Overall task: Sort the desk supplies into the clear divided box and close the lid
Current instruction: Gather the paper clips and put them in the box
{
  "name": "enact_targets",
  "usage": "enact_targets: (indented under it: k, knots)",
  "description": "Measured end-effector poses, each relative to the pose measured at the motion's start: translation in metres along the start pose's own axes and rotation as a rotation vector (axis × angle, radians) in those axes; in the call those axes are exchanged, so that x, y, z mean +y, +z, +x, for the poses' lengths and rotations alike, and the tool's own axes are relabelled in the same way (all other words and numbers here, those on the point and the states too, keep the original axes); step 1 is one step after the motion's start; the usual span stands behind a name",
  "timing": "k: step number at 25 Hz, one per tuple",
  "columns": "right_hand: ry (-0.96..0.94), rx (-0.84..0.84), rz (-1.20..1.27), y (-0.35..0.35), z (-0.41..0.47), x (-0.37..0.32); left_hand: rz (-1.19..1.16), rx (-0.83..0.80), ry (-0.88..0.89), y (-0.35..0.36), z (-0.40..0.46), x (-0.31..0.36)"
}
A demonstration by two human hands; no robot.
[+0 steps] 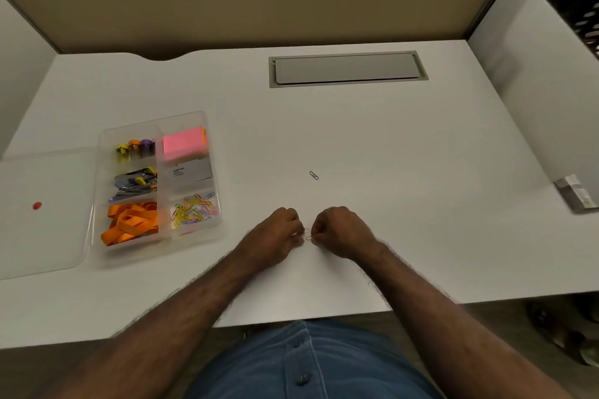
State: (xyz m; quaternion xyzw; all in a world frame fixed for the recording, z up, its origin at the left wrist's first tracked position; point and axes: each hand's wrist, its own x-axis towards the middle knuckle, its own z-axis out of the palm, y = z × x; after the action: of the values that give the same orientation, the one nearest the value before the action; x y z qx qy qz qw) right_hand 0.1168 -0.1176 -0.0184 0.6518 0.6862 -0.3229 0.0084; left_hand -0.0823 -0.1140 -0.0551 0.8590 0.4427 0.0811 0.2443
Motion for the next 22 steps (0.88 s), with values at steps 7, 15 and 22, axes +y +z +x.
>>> enact_targets:
  k: [7, 15, 22]
  knots:
    - [0.057, 0.003, -0.078, 0.004, 0.001, -0.01, -0.113, -0.061, -0.079, -0.003, 0.006, -0.008]
    - [0.077, 0.017, -0.094, 0.01, 0.001, -0.012, 0.062, -0.098, -0.06, -0.003, 0.014, 0.001]
    - [-0.03, 0.054, -0.183, 0.024, -0.006, -0.008, 0.314, -0.142, 0.022, 0.0, 0.009, -0.002]
